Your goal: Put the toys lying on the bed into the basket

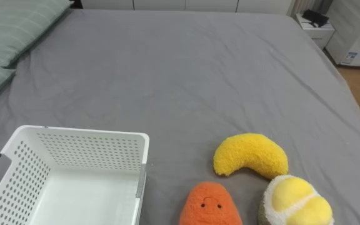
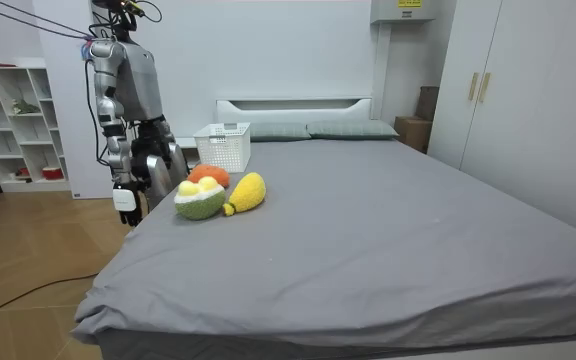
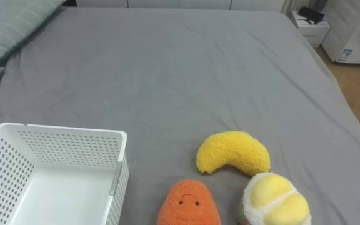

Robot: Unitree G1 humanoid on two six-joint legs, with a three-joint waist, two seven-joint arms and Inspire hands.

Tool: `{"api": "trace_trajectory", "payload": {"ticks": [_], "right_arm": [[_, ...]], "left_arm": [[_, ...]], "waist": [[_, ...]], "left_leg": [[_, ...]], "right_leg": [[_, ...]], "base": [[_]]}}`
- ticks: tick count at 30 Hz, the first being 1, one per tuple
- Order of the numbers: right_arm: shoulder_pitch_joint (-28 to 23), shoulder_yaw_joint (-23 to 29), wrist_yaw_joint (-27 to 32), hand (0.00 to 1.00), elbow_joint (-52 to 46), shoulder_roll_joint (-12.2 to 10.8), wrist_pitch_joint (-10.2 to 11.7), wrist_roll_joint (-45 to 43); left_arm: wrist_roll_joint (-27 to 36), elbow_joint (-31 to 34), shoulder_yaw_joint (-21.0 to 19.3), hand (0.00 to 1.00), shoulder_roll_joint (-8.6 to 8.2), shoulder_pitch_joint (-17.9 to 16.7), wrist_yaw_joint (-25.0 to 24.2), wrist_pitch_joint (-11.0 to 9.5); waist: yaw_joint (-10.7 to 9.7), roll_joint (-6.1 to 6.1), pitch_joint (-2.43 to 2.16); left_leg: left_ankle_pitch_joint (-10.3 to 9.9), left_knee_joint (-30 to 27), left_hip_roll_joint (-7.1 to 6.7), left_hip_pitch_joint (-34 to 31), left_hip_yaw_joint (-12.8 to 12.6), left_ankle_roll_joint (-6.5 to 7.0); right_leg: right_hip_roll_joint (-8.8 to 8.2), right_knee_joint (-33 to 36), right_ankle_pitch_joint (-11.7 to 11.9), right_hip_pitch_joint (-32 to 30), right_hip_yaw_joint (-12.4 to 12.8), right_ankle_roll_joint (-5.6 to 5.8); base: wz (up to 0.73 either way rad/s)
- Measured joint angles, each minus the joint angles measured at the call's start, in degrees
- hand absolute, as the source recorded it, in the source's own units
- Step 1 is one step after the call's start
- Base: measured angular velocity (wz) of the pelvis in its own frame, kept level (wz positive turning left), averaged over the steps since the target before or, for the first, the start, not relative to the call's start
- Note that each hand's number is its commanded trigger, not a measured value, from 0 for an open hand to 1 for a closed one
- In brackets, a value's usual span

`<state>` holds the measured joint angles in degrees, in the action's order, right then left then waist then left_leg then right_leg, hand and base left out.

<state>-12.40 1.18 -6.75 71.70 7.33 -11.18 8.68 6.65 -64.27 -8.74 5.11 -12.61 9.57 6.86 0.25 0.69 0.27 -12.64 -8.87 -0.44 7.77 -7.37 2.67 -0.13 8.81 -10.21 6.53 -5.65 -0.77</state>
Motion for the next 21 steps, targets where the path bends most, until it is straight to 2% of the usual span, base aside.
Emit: {"api": "trace_trajectory", "payload": {"ticks": [5, 16, 21], "right_arm": [[-0.3, -0.1, 1.3, 0.0, 0.0, -0.2, 0.6, 0.0], [-0.2, -1.3, 4.2, 0.0, 0.2, -0.2, 1.2, 0.7], [-0.1, 0.6, 4.8, 0.0, 2.5, -0.2, 1.1, 3.4]], "left_arm": [[0.0, 0.0, 0.1, 0.0, -0.02, 0.1, 0.4, -0.8], [0.0, 0.1, 0.1, 0.0, -0.06, -0.4, 4.2, -1.0], [0.0, 0.1, -0.5, 0.0, 0.01, -1.5, 4.6, -0.9]], "waist": [[0.1, -0.08, 0.02], [0.0, -0.25, -0.01], [-0.4, -0.39, 0.01]], "left_leg": [[0.0, 0.3, 0.06, 0.5, -0.3, -0.01], [0.0, 0.6, 0.11, 1.0, -0.7, -0.02], [0.0, 0.6, 0.1, 1.2, -0.7, -0.02]], "right_leg": [[0.12, 0.0, 0.1, 0.4, 0.3, -0.01], [0.21, 0.1, 0.2, 0.6, 0.8, -0.01], [0.19, 0.1, 0.2, 0.9, 0.7, -0.01]], "base": [[-0.02], [-0.02], [0.0]]}}
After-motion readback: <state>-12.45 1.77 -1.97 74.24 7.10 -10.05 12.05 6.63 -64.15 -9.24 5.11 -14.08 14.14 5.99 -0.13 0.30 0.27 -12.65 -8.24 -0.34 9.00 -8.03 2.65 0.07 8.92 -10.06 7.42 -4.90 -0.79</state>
